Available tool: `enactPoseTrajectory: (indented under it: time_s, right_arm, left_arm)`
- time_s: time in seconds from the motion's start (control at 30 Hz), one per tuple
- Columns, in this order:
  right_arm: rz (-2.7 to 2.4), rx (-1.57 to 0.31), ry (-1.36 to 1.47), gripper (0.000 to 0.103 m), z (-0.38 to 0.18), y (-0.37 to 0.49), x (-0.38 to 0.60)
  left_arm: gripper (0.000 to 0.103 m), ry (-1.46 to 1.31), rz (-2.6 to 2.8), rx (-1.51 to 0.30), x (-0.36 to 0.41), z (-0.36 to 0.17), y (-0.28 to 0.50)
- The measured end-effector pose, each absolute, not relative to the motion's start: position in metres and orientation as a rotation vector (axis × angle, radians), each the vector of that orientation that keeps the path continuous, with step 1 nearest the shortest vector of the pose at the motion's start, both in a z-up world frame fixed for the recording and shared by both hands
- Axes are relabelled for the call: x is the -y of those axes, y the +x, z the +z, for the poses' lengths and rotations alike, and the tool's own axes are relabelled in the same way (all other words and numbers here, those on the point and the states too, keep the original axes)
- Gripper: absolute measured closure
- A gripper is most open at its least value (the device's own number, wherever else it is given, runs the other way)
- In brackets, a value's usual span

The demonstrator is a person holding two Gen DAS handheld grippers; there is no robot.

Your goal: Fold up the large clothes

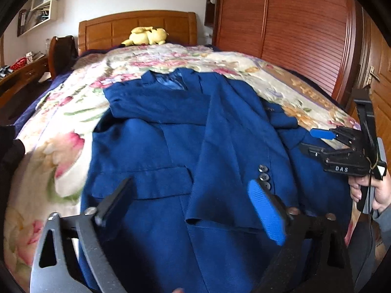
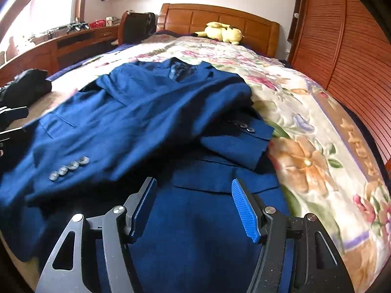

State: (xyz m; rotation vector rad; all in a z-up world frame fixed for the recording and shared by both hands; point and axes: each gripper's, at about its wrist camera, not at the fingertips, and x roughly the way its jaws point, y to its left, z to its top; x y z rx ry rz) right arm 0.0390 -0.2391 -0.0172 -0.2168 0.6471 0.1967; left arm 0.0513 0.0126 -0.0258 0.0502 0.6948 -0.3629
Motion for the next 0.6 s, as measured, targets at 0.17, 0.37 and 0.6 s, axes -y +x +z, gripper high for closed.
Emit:
enactPoseTrajectory:
  time_s: [0.17,0.37,0.6]
  right_arm:
    - [0.225,-0.680,-0.177,0.037,-0.027,0.053,0.243]
    - [0.261,-0.735,-0.158,0.037,-0.043,0.067,0.244]
    - [0.270,-0.732,-0.132,0.038,-0.046,0.072,0.247]
  left_arm:
    - [0.031,0.064,-0.399,-0.742,-0.005,-0.036,0.054]
    - [0.044,0.088,-0.398,-0.783,0.000,-0.045,0.055]
    - [0.062,0.104,-0.408,-0.824,0.002,-0.052,0.053]
